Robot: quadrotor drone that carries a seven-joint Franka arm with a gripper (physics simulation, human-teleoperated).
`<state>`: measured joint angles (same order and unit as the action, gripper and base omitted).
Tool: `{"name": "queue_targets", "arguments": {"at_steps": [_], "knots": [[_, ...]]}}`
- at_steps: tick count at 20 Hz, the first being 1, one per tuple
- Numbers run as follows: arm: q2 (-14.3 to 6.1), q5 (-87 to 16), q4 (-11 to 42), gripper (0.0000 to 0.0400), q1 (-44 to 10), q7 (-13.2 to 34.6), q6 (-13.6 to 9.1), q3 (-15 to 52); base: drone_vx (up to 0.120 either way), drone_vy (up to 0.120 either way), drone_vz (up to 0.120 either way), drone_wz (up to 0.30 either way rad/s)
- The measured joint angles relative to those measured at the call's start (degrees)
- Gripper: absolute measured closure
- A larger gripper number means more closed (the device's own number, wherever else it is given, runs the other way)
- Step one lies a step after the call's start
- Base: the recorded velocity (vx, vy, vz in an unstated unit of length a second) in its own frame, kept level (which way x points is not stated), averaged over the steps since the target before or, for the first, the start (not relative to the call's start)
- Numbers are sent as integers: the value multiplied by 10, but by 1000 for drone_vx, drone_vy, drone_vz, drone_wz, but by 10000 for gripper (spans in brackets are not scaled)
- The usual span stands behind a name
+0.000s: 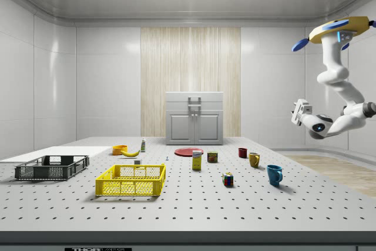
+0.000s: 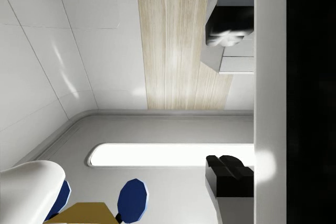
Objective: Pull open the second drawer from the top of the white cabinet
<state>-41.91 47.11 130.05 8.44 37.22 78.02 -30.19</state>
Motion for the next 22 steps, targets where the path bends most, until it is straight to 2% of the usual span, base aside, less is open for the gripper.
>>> {"name": "queue_targets", "arguments": {"at_steps": [5,12,22], "knots": [[-15,80,48,98,39,-14,9,-60,120,-120,104,0],[-36,111,75,100,79,-16,27,-99,120,-120,0,0],[-64,107,87,100,122,-5,57,-127,120,-120,0,0]]}}
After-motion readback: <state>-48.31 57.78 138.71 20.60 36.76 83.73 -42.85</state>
